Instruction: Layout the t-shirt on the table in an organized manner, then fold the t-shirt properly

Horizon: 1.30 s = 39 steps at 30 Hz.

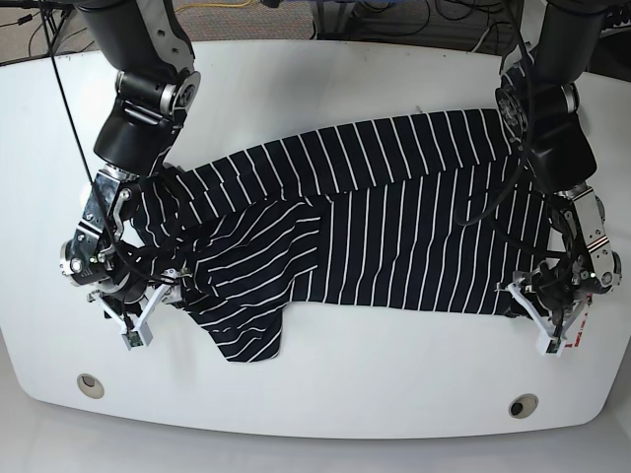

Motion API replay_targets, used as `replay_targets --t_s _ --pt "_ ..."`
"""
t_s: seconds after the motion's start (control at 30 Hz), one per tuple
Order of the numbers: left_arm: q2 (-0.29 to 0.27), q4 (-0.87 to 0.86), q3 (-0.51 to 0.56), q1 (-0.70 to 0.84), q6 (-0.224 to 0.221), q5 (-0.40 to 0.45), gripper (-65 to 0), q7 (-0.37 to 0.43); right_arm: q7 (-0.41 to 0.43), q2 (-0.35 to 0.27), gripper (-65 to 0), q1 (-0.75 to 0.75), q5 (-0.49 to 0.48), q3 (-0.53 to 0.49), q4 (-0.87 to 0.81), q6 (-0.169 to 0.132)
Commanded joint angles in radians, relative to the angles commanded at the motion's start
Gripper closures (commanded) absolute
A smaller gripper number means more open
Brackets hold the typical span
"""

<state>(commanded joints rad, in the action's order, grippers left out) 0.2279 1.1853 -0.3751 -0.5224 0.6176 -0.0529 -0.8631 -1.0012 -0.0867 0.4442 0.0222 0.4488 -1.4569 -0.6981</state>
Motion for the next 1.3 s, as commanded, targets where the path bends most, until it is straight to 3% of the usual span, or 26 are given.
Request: replay_targets --t_s 0.27,0.67,1.1,1.3 --pt "-0.002 0.127 0.000 0.094 0.000 0.000 -26.0 -0.021 -0.035 0.066 -43.1 -0.124 0.000 0.000 -0.158 0.000" --pt "0.000 0.152 -0.003 0.176 0.002 0.000 -26.0 -0.020 0.008 0.068 -43.1 -0.133 -0.002 0.000 -0.061 0.000" --pt "0.000 0.152 -0.041 0.184 0.002 0.000 -26.0 -0.020 0.020 0.143 -42.5 -0.132 0.002 -0.002 0.020 0.000" --pt "0.000 0.152 -0.043 0.184 0.002 0.000 -26.0 -0.020 0.107 0.143 -42.2 -0.130 0.006 -0.002 0.066 0.000"
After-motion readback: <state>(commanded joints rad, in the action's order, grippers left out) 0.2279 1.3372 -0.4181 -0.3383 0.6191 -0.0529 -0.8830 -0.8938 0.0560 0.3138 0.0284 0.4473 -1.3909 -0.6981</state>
